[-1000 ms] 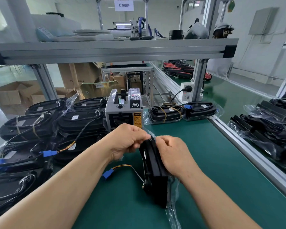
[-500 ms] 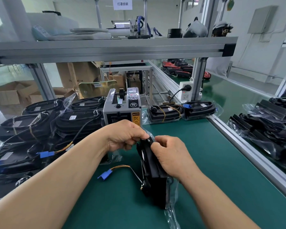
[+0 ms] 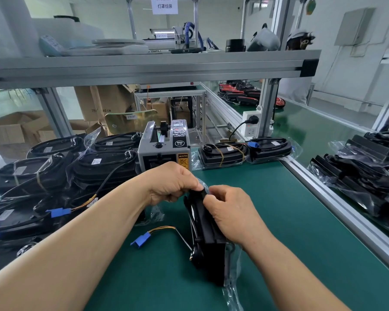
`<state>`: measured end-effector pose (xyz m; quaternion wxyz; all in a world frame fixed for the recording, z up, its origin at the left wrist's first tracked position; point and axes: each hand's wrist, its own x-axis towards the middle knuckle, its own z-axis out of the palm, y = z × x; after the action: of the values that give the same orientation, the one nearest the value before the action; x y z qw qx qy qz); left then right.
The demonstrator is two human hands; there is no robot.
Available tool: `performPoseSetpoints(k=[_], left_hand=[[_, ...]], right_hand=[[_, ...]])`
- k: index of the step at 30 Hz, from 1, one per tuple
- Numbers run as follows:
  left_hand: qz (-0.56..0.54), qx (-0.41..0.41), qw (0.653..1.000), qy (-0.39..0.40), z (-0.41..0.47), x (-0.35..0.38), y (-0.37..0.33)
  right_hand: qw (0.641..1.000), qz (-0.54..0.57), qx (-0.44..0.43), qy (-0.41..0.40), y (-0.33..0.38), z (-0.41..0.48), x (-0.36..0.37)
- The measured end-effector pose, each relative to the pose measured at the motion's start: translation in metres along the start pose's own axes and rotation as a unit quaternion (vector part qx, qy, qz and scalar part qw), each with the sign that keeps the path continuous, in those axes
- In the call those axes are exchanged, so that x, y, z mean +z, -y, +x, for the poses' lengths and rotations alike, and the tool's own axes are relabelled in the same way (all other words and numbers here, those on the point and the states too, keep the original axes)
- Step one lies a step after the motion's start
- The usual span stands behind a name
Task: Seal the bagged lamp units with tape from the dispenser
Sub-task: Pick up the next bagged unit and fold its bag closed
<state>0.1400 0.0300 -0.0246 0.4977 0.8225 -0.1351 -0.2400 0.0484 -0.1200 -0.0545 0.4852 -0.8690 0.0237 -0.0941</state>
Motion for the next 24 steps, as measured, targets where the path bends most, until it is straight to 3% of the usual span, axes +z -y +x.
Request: performPoseSetpoints(k=[15,20,24], left_hand=[[0.002,0.0,1.0,-0.013,0.0017,0.0013,0.0009],[-0.036,-0.003,0.999,0.012,0.0,-0.0026,-0.0018],[-0.002,-0.008,1.0,0.021,-0.0011,-0.0034,-0.0023]], right_hand=[[1.0,0.005,-0.007,-0.001,-0.0011,0.0007,-0.0005],[1.0,0.016,0.004,0.003,-0.0012,0.0005,0.0001],[1.0,0.009,0.001,0.005,0.0001,0.0003,-0.0006]])
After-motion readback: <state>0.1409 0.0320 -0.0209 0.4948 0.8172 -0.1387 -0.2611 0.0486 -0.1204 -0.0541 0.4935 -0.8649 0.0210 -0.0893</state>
